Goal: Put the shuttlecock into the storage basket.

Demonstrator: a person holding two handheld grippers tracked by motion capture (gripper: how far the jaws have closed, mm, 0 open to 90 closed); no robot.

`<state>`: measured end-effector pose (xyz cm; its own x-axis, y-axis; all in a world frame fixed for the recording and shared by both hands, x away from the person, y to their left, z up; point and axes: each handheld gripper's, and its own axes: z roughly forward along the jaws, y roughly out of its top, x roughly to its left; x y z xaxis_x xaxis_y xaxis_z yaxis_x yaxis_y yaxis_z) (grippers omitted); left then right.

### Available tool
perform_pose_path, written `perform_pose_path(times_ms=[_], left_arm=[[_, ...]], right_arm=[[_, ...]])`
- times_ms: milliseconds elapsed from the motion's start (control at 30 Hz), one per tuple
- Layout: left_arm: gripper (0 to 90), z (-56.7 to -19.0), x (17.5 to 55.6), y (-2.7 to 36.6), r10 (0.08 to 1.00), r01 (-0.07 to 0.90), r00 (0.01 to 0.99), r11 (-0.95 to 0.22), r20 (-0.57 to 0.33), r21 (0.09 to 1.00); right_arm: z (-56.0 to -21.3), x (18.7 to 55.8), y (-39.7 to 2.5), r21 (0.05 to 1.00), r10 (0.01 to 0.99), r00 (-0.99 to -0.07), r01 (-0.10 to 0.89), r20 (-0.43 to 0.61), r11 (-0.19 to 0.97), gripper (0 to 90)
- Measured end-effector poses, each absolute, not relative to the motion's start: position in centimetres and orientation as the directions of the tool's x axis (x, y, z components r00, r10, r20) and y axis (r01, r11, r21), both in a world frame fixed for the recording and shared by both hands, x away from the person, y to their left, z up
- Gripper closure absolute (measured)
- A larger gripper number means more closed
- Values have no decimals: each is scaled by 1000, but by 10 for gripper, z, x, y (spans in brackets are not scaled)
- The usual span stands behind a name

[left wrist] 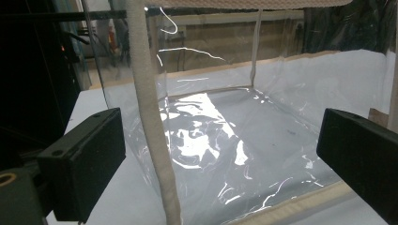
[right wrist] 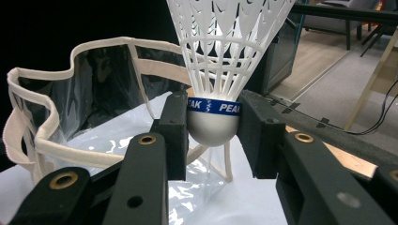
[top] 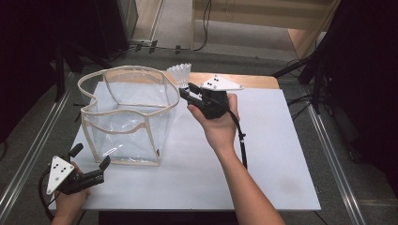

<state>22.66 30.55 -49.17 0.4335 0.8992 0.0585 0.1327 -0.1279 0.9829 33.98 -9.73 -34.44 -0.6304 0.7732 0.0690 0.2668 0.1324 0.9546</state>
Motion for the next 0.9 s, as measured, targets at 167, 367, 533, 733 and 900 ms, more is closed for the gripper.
perform_pose_path(times_ms=[167,367,533,733,900], left_arm=[[23,-492,227,306,899,133,434,-128,59,983],[23,-492,226,305,899,132,434,-128,59,983],[23,-492,227,305,899,133,434,-128,59,983],[23,-492,227,306,899,132,434,-128,59,983],[23,-492,227,306,900,132,433,-125,56,983]], right_arm=[[-345,339,-94,954,767,-638,266,70,134,622],[-344,337,-90,953,759,-647,269,73,137,622],[-344,336,-87,953,751,-656,269,78,137,622],[-344,335,-83,954,741,-667,265,75,141,622],[-345,334,-80,954,733,-676,262,73,146,622]])
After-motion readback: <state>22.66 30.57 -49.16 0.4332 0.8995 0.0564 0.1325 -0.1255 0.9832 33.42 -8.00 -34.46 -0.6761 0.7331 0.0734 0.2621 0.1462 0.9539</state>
